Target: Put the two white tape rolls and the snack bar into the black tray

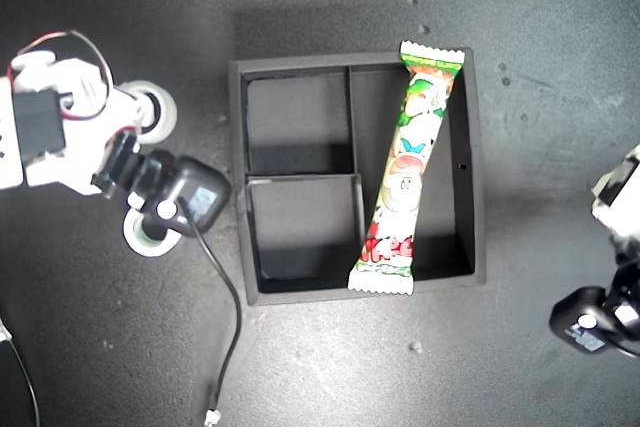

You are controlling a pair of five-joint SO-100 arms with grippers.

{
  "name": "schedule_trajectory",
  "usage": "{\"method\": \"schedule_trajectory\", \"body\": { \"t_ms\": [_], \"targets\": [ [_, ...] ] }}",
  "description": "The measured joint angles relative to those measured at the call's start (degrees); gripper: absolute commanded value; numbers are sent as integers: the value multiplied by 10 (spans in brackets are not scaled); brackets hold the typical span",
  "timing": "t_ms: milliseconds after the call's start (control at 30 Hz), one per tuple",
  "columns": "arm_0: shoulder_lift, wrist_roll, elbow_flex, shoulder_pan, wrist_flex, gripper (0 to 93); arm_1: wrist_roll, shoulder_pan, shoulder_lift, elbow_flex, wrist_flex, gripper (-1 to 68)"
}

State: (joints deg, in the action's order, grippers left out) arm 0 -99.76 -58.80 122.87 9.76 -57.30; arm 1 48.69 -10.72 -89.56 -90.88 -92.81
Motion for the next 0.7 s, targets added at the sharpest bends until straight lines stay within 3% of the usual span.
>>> {"method": "schedule_trajectory", "body": {
  "t_ms": [300,700],
  "targets": [
    [-107,0,-58,-4,-112,2,129,-83,0,-170,126,-2],
    [-53,44,-301,-23,-192,2,216,-49,-19,-292,284,-3]
  ]
}}
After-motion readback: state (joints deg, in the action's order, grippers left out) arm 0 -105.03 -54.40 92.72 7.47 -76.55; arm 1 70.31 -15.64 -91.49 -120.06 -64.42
